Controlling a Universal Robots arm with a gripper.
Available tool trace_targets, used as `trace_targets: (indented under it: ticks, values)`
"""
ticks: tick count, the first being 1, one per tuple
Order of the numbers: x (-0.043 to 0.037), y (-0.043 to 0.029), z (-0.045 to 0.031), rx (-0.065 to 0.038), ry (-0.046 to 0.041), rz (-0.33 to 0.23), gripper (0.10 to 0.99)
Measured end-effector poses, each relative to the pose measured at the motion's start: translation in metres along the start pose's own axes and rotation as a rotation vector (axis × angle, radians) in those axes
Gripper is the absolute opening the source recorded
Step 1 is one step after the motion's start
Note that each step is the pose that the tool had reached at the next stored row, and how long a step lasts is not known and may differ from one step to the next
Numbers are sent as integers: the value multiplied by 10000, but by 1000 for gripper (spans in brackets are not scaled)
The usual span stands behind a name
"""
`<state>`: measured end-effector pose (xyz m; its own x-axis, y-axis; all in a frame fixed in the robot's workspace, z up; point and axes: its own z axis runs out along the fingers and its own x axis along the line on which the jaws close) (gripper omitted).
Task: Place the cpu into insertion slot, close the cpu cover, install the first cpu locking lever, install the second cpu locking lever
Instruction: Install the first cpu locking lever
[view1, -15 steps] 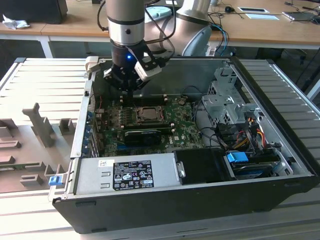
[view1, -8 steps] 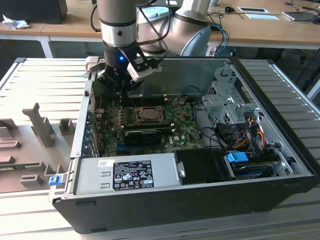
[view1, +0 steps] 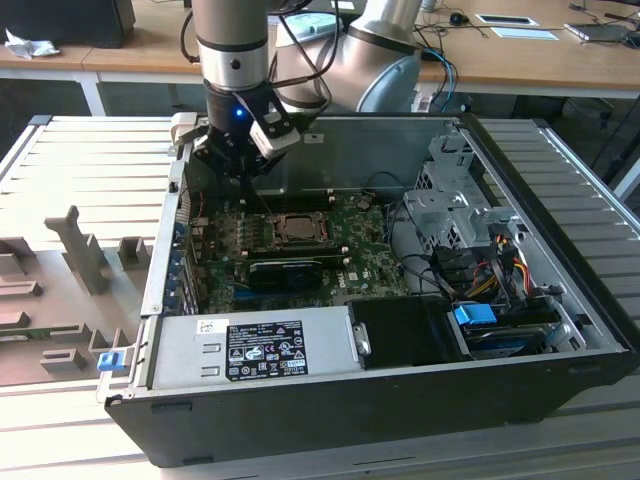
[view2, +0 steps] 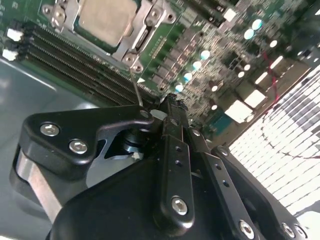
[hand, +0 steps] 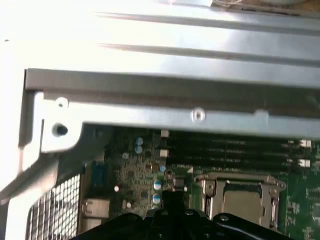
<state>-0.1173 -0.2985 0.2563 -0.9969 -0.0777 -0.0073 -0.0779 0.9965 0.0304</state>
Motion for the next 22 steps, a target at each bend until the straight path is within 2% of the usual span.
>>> trace_targets:
  ticks: [4,11,22]
  values:
    - [0,71,18,-1,-2,-2,106]
    - [-5,80,20,-1,0,-2,106]
    - [-178,66,24,-1,-1,-2,106]
